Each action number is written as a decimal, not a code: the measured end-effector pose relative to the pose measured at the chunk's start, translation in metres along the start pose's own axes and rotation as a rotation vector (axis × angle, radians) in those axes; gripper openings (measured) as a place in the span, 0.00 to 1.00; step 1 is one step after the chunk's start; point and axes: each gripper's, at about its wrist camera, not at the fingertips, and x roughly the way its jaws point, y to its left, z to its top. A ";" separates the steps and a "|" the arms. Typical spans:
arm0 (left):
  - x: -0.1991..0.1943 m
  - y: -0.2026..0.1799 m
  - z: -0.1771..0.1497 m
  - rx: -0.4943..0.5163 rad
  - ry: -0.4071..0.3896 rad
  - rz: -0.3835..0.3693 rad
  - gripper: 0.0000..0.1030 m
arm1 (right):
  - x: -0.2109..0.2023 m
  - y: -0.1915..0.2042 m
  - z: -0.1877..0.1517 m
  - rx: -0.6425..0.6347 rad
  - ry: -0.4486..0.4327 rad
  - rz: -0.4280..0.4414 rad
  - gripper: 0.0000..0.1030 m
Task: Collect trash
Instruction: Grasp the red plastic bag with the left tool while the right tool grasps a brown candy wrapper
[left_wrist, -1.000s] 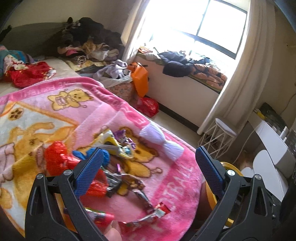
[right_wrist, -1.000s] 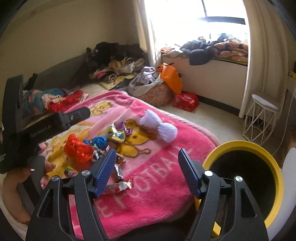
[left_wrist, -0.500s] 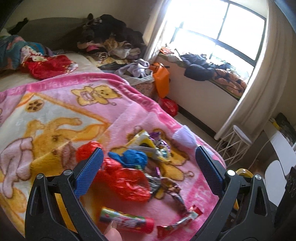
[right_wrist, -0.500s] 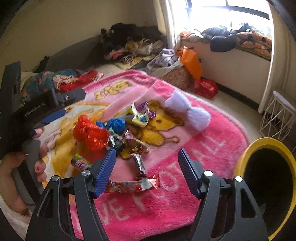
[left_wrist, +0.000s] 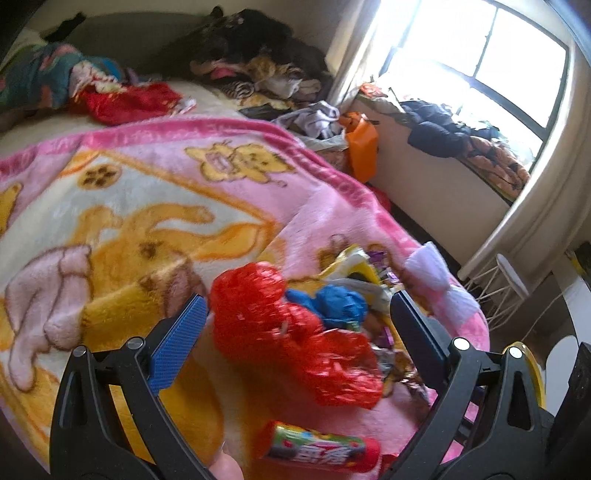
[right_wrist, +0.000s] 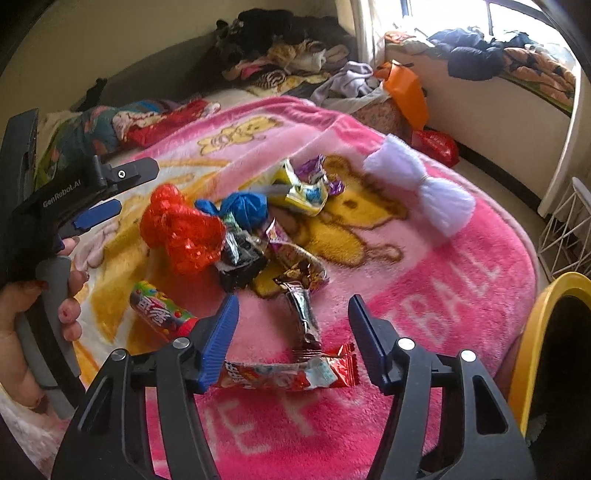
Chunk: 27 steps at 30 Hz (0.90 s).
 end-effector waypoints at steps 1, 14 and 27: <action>0.004 0.004 -0.001 -0.012 0.011 0.008 0.89 | 0.005 0.000 0.000 -0.002 0.011 -0.001 0.55; 0.037 0.023 -0.009 -0.106 0.106 -0.008 0.23 | 0.039 -0.010 -0.003 0.021 0.089 0.035 0.13; -0.016 -0.018 0.018 0.004 -0.027 -0.096 0.18 | -0.027 -0.019 0.014 0.088 -0.090 0.059 0.13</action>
